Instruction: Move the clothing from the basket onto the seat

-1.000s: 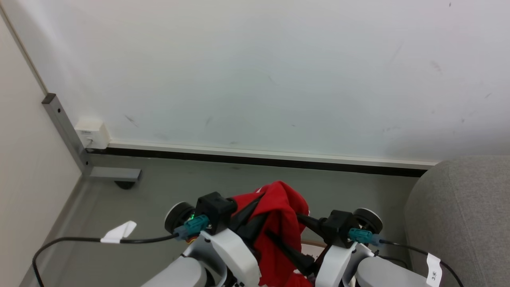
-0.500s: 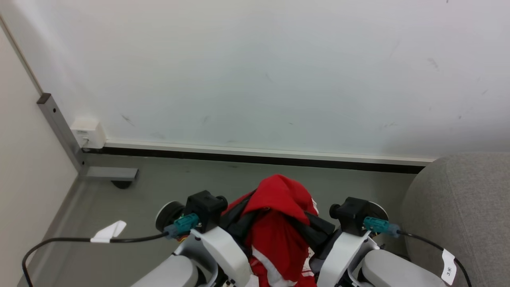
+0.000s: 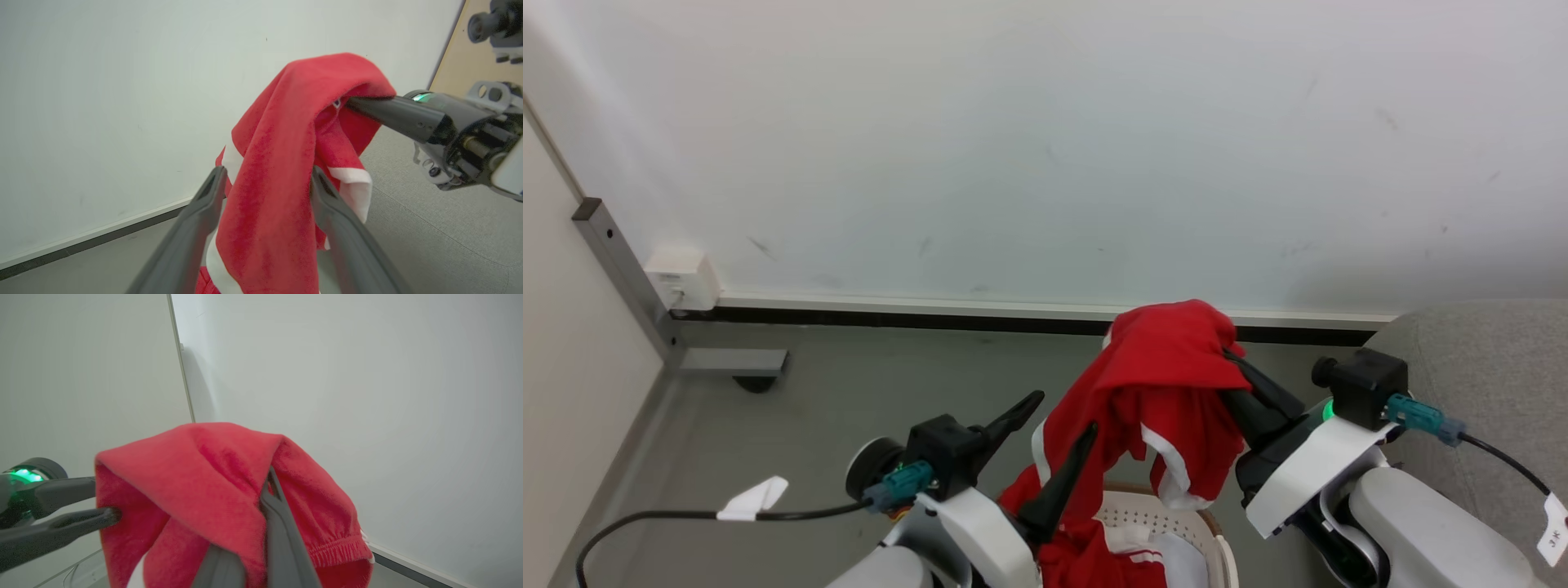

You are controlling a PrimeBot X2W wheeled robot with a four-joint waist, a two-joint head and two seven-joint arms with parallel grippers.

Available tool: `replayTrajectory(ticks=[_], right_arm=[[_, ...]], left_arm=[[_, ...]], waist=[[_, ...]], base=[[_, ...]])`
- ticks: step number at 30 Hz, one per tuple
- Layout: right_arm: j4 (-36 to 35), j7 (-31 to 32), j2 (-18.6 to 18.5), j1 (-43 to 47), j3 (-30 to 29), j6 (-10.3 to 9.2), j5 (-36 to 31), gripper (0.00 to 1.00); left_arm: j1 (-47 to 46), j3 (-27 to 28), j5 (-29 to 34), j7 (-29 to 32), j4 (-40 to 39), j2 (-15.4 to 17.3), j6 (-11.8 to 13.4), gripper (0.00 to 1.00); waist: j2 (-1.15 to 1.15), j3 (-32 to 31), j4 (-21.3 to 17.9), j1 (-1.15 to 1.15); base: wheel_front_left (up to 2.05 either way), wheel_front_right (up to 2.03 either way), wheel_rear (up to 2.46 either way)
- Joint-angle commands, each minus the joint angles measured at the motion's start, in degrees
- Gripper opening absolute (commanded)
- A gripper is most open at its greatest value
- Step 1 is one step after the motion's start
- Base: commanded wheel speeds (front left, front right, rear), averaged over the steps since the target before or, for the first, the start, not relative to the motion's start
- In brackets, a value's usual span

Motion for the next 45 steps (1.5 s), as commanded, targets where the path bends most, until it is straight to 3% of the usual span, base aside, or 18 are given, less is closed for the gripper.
replayTrajectory(ticks=[1, 13, 36, 45], right_arm=[[-0.4, -0.2, -0.5, 0.9, -1.0, -0.12, -0.7, 0.00], [-2.3, -0.2, -3.3, 3.7, -6.2, -0.12, -2.8, 0.00], [-3.5, -0.2, -6.2, 7.6, -11.1, -0.12, -5.0, 0.00], [-4.7, -0.1, -7.0, 8.6, -15.0, -0.12, -5.9, 0.00]], left_arm=[[0.8, 0.0, -0.1, -0.6, 0.2, -0.1, 0.2, 1.00], [0.6, -0.2, -0.4, -1.7, 0.4, -0.5, 0.4, 1.00], [0.4, -1.7, -0.1, -2.4, -0.7, -1.4, 0.3, 1.00], [-1.2, -2.3, 0.8, -1.9, -1.3, -1.3, 0.1, 1.00]], waist=[[0.00, 0.0, -0.3, 0.00], [0.00, 0.7, -4.4, 0.00], [0.00, 2.6, -17.2, 0.00], [0.00, 5.9, -19.4, 0.00]], base=[[0.00, 0.00, 0.00], [0.00, 0.00, 0.00], [0.00, 0.00, 0.00], [0.00, 0.00, 0.00]])
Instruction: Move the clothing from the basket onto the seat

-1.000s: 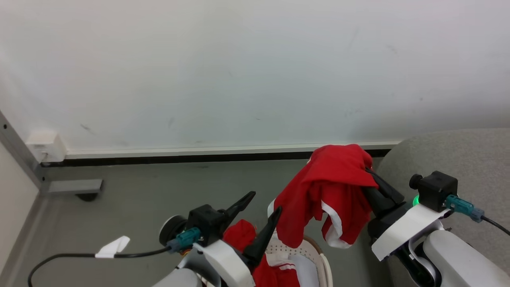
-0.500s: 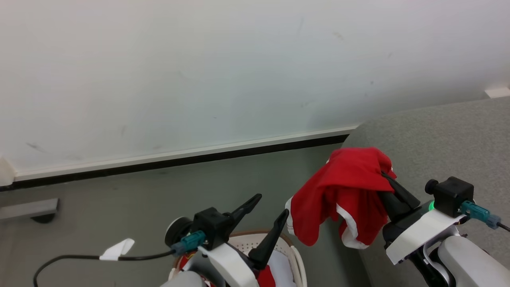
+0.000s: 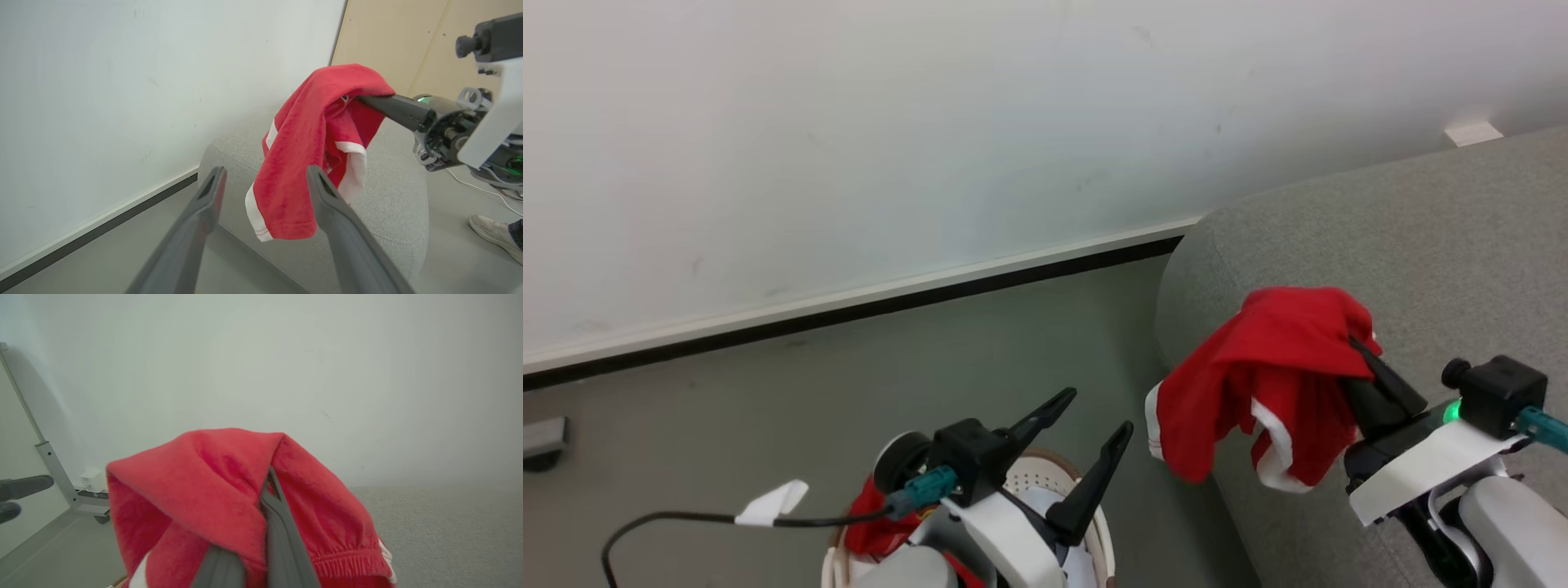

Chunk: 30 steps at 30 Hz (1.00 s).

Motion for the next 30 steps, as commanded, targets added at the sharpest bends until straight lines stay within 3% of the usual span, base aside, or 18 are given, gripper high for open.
replayTrajectory(ticks=[1, 6, 14, 22, 24, 25, 30], right_arm=[[-0.3, -0.1, -0.2, 0.3, -1.8, -0.12, -0.5, 0.00], [0.1, 0.0, 1.2, -1.9, -8.8, -0.12, -3.9, 0.00], [1.5, 0.0, 2.7, -9.3, -25.8, -0.13, -11.0, 0.00], [4.6, 4.6, -1.0, -21.6, -44.5, -0.12, -19.2, 0.00], [5.1, 5.4, -1.4, -22.8, -47.1, -0.13, -20.4, 0.00], [6.0, 7.0, -2.3, -25.0, -52.0, -0.12, -23.0, 0.00], [10.4, 10.5, -3.7, -26.7, -63.0, -0.12, -31.8, 0.00]], left_arm=[[-1.3, 0.1, 1.3, 0.3, -0.4, 0.5, -0.3, 1.00], [-5.5, 0.2, 2.5, 1.5, -2.3, 1.7, -1.4, 1.00], [-15.6, 0.7, 5.6, 4.2, -6.5, 2.9, -4.2, 1.00], [-24.6, 0.8, 8.4, 5.0, -9.0, 1.3, -7.0, 1.00], [-25.2, 0.9, 8.4, 4.8, -9.0, 1.1, -7.1, 1.00], [-26.2, 0.8, 8.8, 4.7, -9.0, 0.7, -7.4, 1.00], [-26.9, 0.4, 8.6, 3.7, -8.5, -0.4, -7.4, 1.00]], waist=[[0.00, 2.1, -0.1, 0.00], [0.00, 8.7, 1.3, 0.00], [0.00, 23.3, 6.0, 0.00], [0.00, 35.3, 10.7, 0.00], [0.00, 36.2, 11.2, 0.00], [0.00, 37.7, 11.9, 0.00], [0.00, 39.3, 13.1, 0.00]], base=[[0.00, 0.00, 0.00], [0.00, 0.00, 0.00], [0.00, 0.00, 0.00], [0.00, 0.00, 0.00], [0.00, 0.00, 0.00], [0.00, 0.00, 0.00], [0.00, 0.00, 0.00]])
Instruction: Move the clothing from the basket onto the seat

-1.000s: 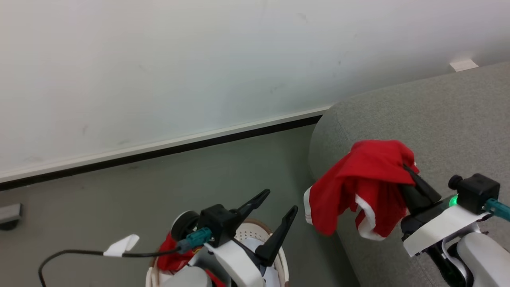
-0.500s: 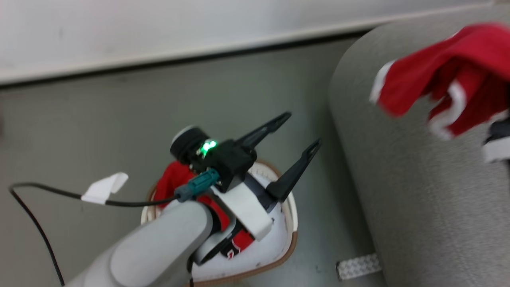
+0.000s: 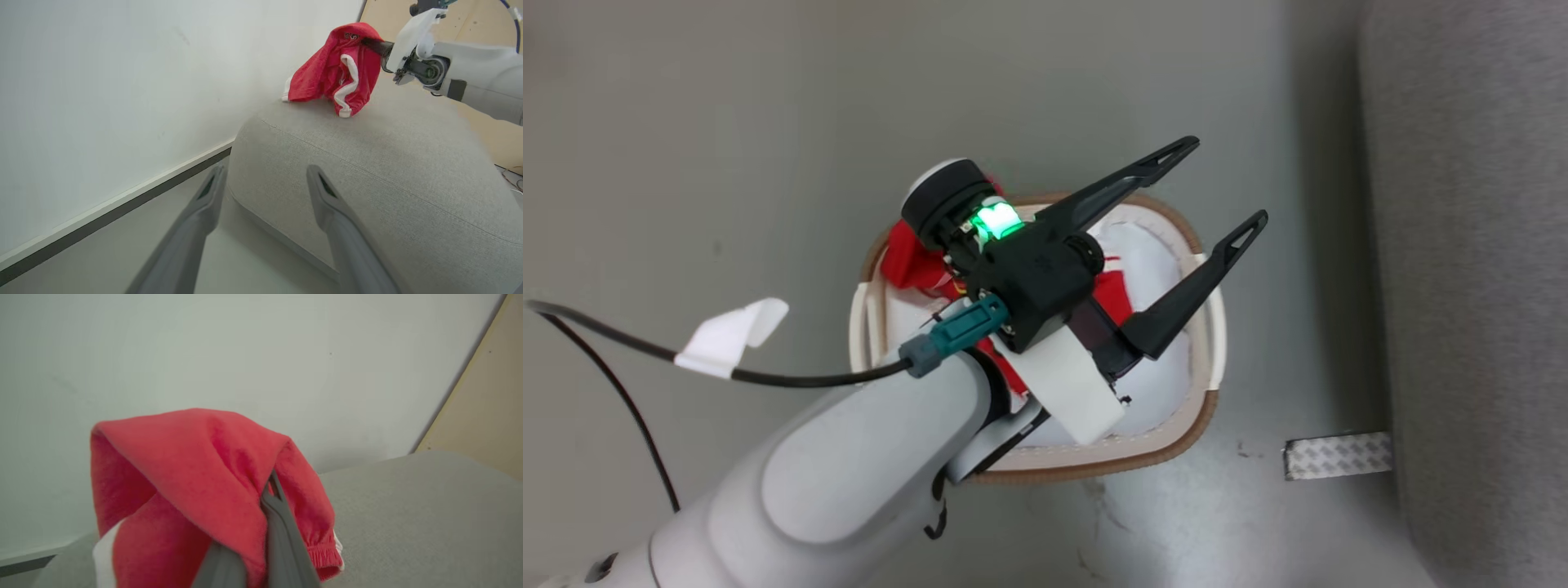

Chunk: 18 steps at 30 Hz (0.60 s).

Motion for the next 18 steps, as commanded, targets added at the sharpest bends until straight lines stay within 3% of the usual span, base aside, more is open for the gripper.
replayTrajectory(ticks=[1, 4, 5, 6, 7, 8, 12, 18], right_arm=[[2.3, 1.1, -0.2, 0.4, -3.7, -0.13, -4.1, 0.00], [6.1, 1.7, 1.8, 1.8, -9.9, -0.13, -9.0, 0.00], [7.2, 1.3, 2.6, 2.5, -11.3, -0.12, -10.4, 0.24], [7.2, 1.3, 2.6, 2.5, -11.3, -0.12, -10.4, 0.24], [8.1, 0.6, 3.4, 2.8, -12.6, -0.13, -11.3, 0.38], [8.9, 0.0, 4.1, 3.1, -13.7, -0.13, -12.0, 0.96], [11.0, -3.0, 7.1, 4.9, -14.6, -0.13, -13.2, 1.00], [11.0, -6.4, 10.4, 9.8, -9.7, -0.12, -12.8, 1.00]], left_arm=[[-0.5, -0.1, 0.3, -0.8, 0.4, -0.3, 0.0, 1.00], [-0.1, -0.4, -0.1, -1.5, 1.2, -0.6, -0.3, 1.00], [0.1, -0.4, -0.3, -1.6, 1.5, -0.6, -0.3, 1.00], [0.1, -0.4, -0.3, -1.6, 1.5, -0.6, -0.3, 1.00], [0.3, -0.5, -0.5, -1.9, 1.8, -0.6, -0.3, 1.00], [0.6, -0.5, -0.8, -2.0, 1.9, -0.5, -0.4, 1.00], [1.6, -0.3, -1.2, -2.4, 3.0, -0.1, 0.0, 1.00], [4.8, 0.1, -2.8, -3.7, 4.4, 0.3, 1.2, 1.00]], waist=[[0.00, 2.2, 2.3, -0.02], [0.00, 2.1, 2.8, -0.02], [0.00, 1.8, 2.9, -0.02], [0.00, 1.8, 2.9, -0.02], [0.00, 1.5, 2.9, -0.02], [0.00, 1.1, 2.8, -0.02], [0.00, -1.2, 2.2, -0.02], [0.00, -7.4, 0.8, -0.02]], base=[[0.00, 0.00, 0.00], [0.00, 0.00, 0.00], [0.00, 0.00, 0.00], [0.00, 0.00, 0.00], [0.00, 0.00, 0.00], [0.00, 0.00, 0.00], [0.00, 0.00, 0.00], [0.00, 0.00, 0.00]])
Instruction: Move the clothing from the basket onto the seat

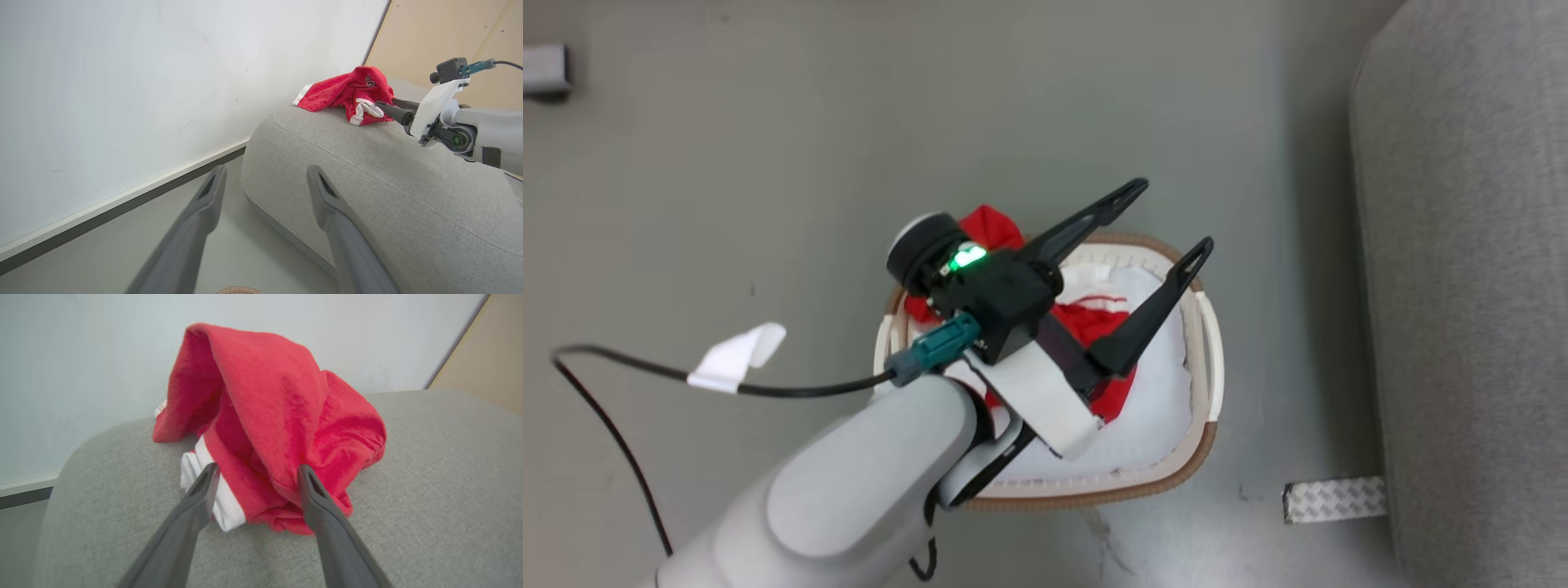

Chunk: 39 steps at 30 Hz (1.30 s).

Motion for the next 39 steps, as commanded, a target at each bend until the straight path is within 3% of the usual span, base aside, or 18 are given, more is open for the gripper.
replayTrajectory(ticks=[1, 8, 18, 26, 35, 39], right_arm=[[-0.7, -0.7, 0.3, 1.8, 1.2, -0.13, 0.7, 1.00], [-8.5, -3.1, 4.2, 10.2, 9.7, -0.13, 2.6, 1.00], [-21.1, -3.8, 8.9, 24.3, 21.6, -0.13, 5.5, 1.00], [-23.9, -3.9, 11.5, 33.9, 27.8, -0.13, 6.1, 1.00], [-24.3, -3.9, 13.7, 41.8, 32.9, -0.13, 6.1, 1.00], [-23.5, -3.9, 13.9, 43.4, 33.5, -0.13, 7.0, 1.00]], left_arm=[[1.4, 0.1, -0.5, -0.6, 0.4, 0.3, 0.5, 1.00], [7.4, 1.2, -3.3, -2.5, 3.3, 1.2, 2.5, 1.00], [18.9, 5.0, -6.6, -5.4, 8.6, 2.7, 7.3, 1.00], [29.8, 13.3, -5.1, -5.9, 10.2, 3.5, 10.3, 1.00], [41.7, 25.3, 0.1, -5.9, 9.0, 1.1, 9.5, 1.00], [45.6, 29.8, 2.7, -5.9, 8.6, -0.9, 8.0, 1.00]], waist=[[0.00, -3.5, -0.9, -0.01], [0.00, -12.0, -0.1, -0.01], [0.00, -24.1, 4.0, -0.01], [0.00, -31.2, 6.2, -0.01], [0.00, -34.9, 5.5, -0.01], [0.00, -35.7, 5.0, -0.01]], base=[[0.00, 0.00, 0.00], [0.00, 0.00, 0.00], [0.00, 0.00, 0.00], [0.00, 0.00, 0.00], [0.00, 0.00, 0.00], [0.00, 0.00, 0.00]])
